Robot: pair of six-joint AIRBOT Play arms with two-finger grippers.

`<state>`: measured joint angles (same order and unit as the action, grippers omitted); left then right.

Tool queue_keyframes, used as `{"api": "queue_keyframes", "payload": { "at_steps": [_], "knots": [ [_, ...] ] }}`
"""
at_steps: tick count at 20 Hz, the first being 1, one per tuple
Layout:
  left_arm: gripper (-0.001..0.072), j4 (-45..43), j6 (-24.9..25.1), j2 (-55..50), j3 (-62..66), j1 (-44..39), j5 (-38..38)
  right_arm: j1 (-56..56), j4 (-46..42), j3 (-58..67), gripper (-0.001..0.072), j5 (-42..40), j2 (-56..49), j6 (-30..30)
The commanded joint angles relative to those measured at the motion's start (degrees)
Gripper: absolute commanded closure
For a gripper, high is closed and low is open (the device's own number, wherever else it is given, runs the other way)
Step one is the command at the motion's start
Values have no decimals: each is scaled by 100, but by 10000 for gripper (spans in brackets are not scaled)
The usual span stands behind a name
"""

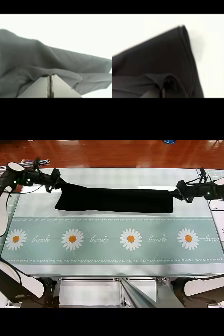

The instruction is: Fold the shirts.

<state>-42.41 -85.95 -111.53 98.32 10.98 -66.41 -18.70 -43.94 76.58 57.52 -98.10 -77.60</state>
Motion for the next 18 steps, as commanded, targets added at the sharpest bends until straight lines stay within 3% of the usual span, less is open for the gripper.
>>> {"api": "queue_keyframes", "payload": {
  "at_steps": [1, 2, 4, 7, 11, 14, 16, 18],
  "knots": [
    [519, 2, -70, -457, 435, -48, -105, 76, 378, 286, 532, -284, -444, -15],
    [210, -4, -50, -481, 435, -55, -227, 96, 450, 286, 335, -365, -487, -11],
    [200, -24, -17, -457, 448, 31, -356, 103, 446, 286, 294, -417, -455, -15],
    [201, -470, -566, -348, 737, 424, -1005, -225, 431, 286, 296, 125, -186, -17],
    [200, -1945, -514, 546, 802, 914, -1580, -1150, 4, 232, 295, 870, 472, 4],
    [200, -2363, -435, 1672, 409, 835, -898, -1436, -599, -452, 295, 511, 925, -232],
    [200, -2361, -175, 2581, -308, 527, -271, -1397, -437, -1012, 295, 184, 940, -282],
    [200, -2363, 136, 3432, -1161, 22, -105, -1290, -157, -1200, 296, -85, 785, -271]
  ]
}}
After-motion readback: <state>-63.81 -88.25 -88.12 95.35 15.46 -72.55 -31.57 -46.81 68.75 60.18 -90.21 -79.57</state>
